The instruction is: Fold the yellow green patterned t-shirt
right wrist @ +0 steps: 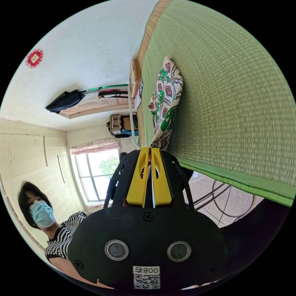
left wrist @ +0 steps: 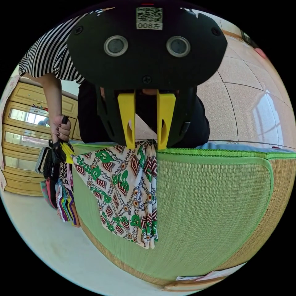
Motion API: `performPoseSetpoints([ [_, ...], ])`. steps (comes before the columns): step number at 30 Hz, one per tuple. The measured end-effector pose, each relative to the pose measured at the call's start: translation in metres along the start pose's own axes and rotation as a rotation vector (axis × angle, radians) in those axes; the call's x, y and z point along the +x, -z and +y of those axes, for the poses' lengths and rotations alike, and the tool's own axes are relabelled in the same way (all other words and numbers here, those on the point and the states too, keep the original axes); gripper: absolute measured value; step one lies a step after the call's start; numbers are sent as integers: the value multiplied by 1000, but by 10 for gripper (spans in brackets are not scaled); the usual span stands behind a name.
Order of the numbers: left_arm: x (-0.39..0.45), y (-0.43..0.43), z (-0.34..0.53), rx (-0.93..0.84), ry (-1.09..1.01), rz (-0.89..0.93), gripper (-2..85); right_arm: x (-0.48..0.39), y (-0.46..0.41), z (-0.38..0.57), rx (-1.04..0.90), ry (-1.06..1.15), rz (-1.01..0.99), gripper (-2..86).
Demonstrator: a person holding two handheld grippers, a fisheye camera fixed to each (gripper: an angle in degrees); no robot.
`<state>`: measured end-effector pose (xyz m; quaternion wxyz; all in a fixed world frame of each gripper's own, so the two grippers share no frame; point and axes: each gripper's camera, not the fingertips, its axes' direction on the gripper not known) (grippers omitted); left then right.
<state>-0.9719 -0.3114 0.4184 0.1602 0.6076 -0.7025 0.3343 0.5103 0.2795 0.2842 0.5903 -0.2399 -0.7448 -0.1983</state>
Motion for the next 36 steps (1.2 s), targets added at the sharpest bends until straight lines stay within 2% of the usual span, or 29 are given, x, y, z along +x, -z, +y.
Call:
performPoseSetpoints([
  [16, -8, -64, -33, -37, 86, 85, 86, -39, -10, 21, -3, -2, -14, 7],
  [24, -27, -93, -57, -34, 133, 79, 35, -66, -16, 37, -8, -8, -19, 9],
  [32, -56, -117, -70, 25, 136, 271, 22, -103, -9, 67, 3, -18, -18, 7],
  [36, -63, -131, -75, 44, 125, 302, 22, -127, -2, 81, 12, -8, -27, 7],
])
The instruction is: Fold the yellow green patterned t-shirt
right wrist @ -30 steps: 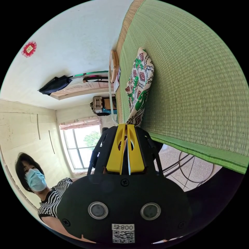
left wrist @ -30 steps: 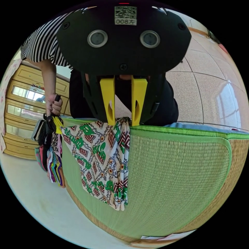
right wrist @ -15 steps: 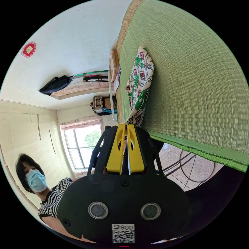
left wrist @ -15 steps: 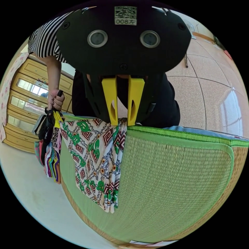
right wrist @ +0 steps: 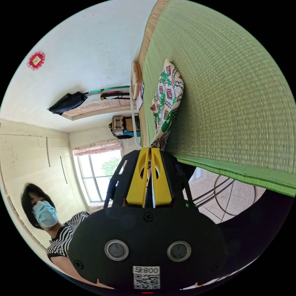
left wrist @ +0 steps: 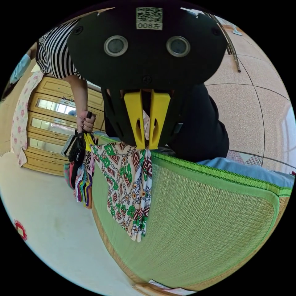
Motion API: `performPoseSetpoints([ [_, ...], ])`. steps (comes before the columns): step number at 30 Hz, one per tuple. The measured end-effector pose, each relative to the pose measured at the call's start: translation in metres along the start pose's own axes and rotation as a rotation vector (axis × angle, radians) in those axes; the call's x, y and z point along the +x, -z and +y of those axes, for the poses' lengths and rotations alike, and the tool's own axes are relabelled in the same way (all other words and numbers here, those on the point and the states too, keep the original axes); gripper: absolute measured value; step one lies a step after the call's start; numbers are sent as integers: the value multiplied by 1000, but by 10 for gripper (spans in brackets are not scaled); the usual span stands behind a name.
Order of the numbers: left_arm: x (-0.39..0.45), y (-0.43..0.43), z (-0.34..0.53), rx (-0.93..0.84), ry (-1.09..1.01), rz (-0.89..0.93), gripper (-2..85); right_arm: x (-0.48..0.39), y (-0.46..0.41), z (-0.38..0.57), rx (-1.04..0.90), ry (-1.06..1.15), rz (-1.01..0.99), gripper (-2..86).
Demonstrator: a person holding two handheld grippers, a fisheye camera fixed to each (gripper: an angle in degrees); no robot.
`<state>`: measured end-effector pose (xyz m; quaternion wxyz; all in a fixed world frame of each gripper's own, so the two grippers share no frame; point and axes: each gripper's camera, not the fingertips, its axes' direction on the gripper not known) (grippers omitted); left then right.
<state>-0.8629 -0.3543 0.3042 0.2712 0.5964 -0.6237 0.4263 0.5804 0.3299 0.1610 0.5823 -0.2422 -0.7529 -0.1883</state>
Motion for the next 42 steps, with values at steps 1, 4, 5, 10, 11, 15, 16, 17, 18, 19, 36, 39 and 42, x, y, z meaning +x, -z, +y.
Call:
performPoseSetpoints([
  [1, -5, -7, -3, -4, -1, -4, 21, -9, 0, 4, -4, 5, 1, 7],
  [4, -16, -23, -12, -6, 0, 16, 20, -31, 1, 17, -7, 15, -4, 7],
  [5, -20, -28, -15, -1, -4, 25, 20, -39, 2, 23, -5, 15, -10, 7],
  [10, -41, -46, -28, 40, -7, 147, 19, -69, 11, 50, 8, 8, -5, 7],
  [11, -45, -51, -30, 48, -13, 171, 18, -76, 14, 57, 14, 5, -7, 7],
  [15, -58, -70, -39, 72, -33, 254, 18, -105, 22, 80, 21, 9, -11, 8],
  [16, -61, -76, -43, 80, -44, 277, 17, -116, 25, 88, 21, 17, -9, 8],
  [17, -63, -83, -47, 87, -56, 301, 17, -129, 29, 96, 23, 29, -7, 8],
  [18, -64, -86, -48, 91, -64, 312, 17, -136, 31, 101, 25, 34, -6, 8],
  [19, -65, -92, -52, 99, -82, 329, 17, -149, 36, 109, 29, 47, -9, 8],
  [36, -15, -263, -164, 44, -467, 463, 16, -344, 177, 256, 260, 230, -115, 9],
  [39, 2, -324, -206, -1, -516, 476, 16, -377, 219, 274, 331, 246, -103, 8],
  [42, 24, -392, -257, -50, -568, 455, 16, -411, 266, 280, 392, 256, -66, 8],
])
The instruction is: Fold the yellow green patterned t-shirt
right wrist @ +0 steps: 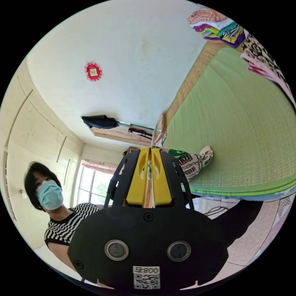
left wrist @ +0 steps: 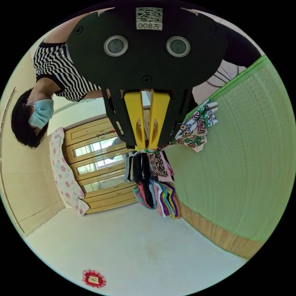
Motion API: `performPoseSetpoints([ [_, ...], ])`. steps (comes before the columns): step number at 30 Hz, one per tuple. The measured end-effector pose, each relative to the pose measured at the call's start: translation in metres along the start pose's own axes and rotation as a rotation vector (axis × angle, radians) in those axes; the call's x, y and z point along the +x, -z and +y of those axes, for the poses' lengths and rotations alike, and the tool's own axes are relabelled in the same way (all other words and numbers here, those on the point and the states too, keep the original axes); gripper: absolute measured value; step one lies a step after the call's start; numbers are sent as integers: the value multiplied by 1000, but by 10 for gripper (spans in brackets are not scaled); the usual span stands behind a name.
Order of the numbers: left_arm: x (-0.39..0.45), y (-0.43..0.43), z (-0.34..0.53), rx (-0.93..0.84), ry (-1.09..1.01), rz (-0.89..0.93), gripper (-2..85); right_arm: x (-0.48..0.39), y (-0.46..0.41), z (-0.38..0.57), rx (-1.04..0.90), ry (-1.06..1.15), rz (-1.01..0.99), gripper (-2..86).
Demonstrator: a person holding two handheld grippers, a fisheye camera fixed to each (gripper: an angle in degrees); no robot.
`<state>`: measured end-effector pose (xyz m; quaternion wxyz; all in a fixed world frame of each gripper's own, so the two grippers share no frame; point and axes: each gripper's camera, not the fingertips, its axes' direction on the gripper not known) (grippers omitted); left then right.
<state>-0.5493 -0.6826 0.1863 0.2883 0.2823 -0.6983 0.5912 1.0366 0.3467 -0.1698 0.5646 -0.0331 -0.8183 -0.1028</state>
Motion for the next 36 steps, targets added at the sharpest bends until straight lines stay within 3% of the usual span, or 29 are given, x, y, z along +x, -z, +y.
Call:
performPoseSetpoints([
  [11, -110, -247, -217, -59, -227, -10, 15, -156, 165, -179, 192, 150, 80, 7],
  [17, -156, -392, -283, -112, -384, 13, 16, -241, 276, -226, 305, 239, 170, 6],
  [21, -218, -498, -288, -206, -402, 49, 17, -250, 348, -215, 369, 203, 253, 6],
  [26, -357, -678, -250, -469, -338, -33, 17, -193, 442, -163, 489, -57, 350, 6],
  [29, -430, -737, -229, -558, -275, -3, 17, -162, 470, -133, 497, -196, 364, 6],
  [36, -523, -790, -229, -598, -324, -13, 17, -182, 504, -117, 492, -192, 368, 5],
])
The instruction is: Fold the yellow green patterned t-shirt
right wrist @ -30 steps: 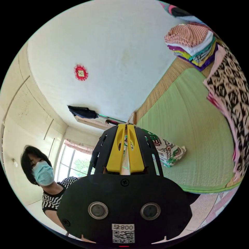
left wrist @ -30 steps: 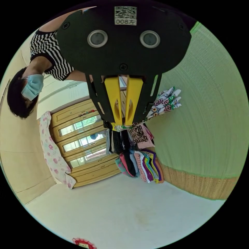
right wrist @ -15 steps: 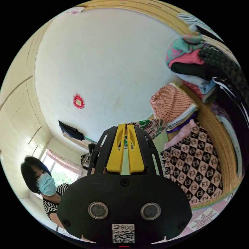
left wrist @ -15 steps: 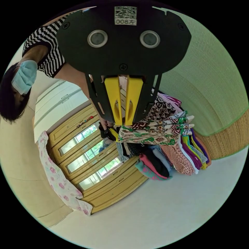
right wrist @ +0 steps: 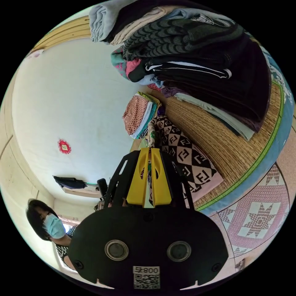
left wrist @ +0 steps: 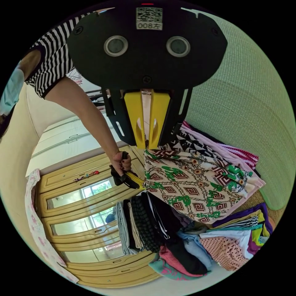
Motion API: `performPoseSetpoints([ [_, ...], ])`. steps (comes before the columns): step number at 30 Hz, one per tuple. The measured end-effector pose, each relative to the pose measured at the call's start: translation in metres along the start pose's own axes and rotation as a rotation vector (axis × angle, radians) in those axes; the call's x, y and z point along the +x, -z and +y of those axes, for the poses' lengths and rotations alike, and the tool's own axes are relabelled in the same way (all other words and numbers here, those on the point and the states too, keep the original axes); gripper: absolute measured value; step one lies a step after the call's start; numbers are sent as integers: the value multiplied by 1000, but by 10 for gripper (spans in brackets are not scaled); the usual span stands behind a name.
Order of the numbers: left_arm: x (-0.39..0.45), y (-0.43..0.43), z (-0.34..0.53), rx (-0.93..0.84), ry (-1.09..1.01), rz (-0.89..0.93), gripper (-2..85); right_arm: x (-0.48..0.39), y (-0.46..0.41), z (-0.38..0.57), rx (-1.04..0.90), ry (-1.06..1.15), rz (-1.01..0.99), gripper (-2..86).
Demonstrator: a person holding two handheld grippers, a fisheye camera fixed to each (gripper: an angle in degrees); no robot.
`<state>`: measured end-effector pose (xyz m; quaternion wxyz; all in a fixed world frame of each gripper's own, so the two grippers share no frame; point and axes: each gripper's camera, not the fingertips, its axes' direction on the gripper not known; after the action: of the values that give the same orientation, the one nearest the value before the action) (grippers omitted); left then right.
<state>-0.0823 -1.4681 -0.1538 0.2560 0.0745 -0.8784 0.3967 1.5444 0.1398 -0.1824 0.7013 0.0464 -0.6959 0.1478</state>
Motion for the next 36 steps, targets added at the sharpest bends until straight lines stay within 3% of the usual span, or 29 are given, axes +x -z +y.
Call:
performPoseSetpoints([
  [10, -142, -97, 9, -129, 5, -34, 19, -6, 47, -1, -39, -43, 138, 6],
  [20, -270, -136, 34, -182, 77, -70, 30, 17, 61, 19, -10, -120, 112, 6],
  [27, -328, -130, 54, -165, 83, -33, 57, 18, 68, 45, 64, -120, 69, 4],
  [31, -350, -114, 77, -162, 66, -27, 66, 7, 77, 72, 159, -109, 173, 1],
  [36, -371, -75, 93, -83, 49, -58, 65, -43, 57, 103, 196, 59, 220, 0],
])
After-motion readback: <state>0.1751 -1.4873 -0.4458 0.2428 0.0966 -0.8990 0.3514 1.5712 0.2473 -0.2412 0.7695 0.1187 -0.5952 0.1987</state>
